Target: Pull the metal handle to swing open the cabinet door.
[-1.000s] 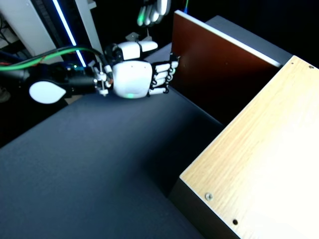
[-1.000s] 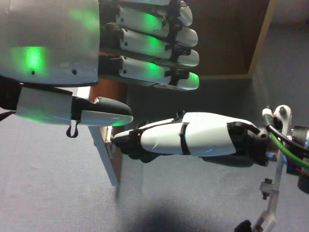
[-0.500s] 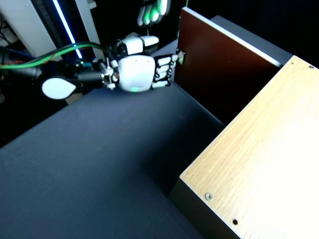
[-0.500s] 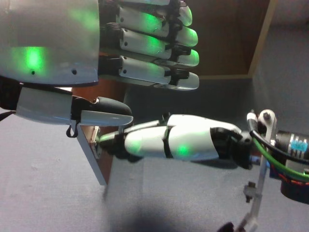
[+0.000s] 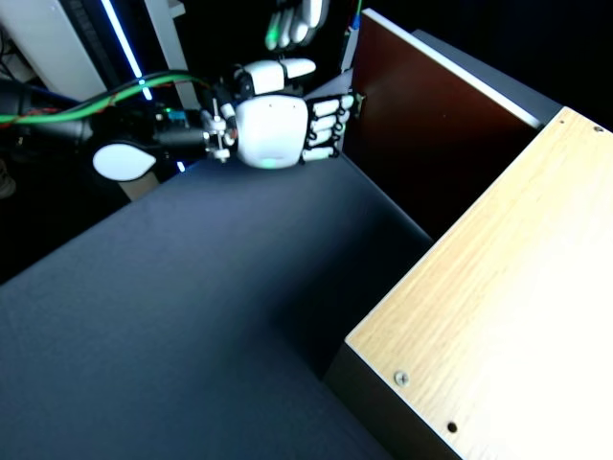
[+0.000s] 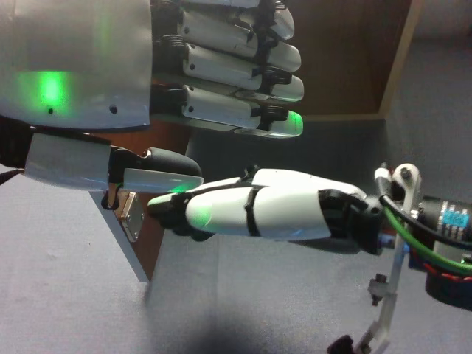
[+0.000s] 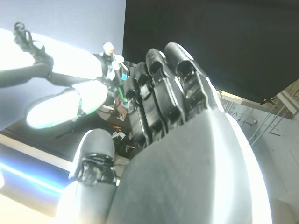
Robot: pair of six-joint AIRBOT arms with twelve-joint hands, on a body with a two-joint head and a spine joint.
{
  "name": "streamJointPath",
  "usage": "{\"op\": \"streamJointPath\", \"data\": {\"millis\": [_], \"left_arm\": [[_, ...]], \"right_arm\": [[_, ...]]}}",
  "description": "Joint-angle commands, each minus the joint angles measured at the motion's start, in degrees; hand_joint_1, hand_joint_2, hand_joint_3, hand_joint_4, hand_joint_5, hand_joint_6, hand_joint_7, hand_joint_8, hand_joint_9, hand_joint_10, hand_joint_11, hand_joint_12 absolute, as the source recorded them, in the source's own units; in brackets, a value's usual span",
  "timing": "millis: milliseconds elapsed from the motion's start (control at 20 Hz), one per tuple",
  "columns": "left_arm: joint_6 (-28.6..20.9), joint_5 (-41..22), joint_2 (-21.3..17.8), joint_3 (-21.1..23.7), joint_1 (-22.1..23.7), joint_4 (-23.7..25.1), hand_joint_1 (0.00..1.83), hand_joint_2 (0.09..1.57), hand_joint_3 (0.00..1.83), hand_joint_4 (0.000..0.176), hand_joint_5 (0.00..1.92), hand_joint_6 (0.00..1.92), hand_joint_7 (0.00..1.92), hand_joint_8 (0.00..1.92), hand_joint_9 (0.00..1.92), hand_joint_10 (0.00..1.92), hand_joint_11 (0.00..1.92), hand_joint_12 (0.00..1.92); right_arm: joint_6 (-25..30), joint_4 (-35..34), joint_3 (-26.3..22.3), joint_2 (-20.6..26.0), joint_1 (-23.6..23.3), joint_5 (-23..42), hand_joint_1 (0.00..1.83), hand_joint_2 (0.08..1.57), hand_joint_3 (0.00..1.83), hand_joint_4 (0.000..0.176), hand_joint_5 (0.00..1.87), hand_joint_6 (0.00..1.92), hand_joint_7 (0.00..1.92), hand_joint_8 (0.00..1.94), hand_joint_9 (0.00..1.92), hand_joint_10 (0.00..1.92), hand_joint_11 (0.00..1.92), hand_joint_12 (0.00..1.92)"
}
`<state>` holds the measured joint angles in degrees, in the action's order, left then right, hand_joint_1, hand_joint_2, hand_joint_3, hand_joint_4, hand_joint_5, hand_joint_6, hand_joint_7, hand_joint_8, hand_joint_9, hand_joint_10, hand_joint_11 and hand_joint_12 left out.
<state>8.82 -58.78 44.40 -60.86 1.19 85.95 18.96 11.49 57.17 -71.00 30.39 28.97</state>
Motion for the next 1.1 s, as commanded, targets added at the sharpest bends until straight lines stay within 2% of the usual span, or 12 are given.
{"op": "streamJointPath", "data": {"millis": [0,300,700,1000,1050], "left_arm": [[0.5,-1.4,-0.4,0.0,0.5,-5.6,0.00,1.57,0.06,0.000,0.46,0.00,0.45,0.00,0.43,0.00,0.06,0.81],[0.5,-1.4,-0.4,0.0,0.5,-5.6,0.00,1.57,0.07,0.000,0.47,0.00,0.47,0.01,0.43,0.00,0.07,0.82],[0.5,-1.4,-0.4,0.0,0.5,-5.6,0.00,1.57,0.06,0.000,0.47,0.00,0.47,0.00,0.43,0.00,0.07,0.83],[0.5,-1.4,-0.4,0.0,0.5,-5.6,0.00,1.57,0.08,0.000,0.45,0.00,0.46,0.00,0.42,0.00,0.07,0.84],[0.5,-1.4,-0.4,0.0,0.5,-5.6,0.00,1.57,0.08,0.000,0.44,0.00,0.45,0.00,0.42,0.00,0.07,0.85]], "right_arm": [[0.4,-0.6,-0.3,0.3,-0.6,6.9,0.11,1.57,0.06,0.000,0.39,0.00,0.39,0.00,0.36,0.00,0.00,0.93],[0.4,-0.5,-0.3,2.6,-0.5,6.9,0.10,1.57,0.06,0.000,0.39,0.00,0.39,0.00,0.36,0.00,0.00,0.93],[0.4,0.8,1.1,3.5,0.2,6.9,0.09,1.57,0.05,0.000,0.39,0.00,0.40,0.00,0.37,0.00,0.00,0.96],[0.4,7.3,3.1,4.8,1.8,7.6,0.09,1.57,0.04,0.000,0.40,0.01,0.42,0.00,0.39,0.01,0.00,0.99],[0.4,8.0,3.4,5.0,2.1,8.3,0.07,1.57,0.05,0.000,0.38,0.00,0.39,0.00,0.37,0.00,0.00,0.94]]}}
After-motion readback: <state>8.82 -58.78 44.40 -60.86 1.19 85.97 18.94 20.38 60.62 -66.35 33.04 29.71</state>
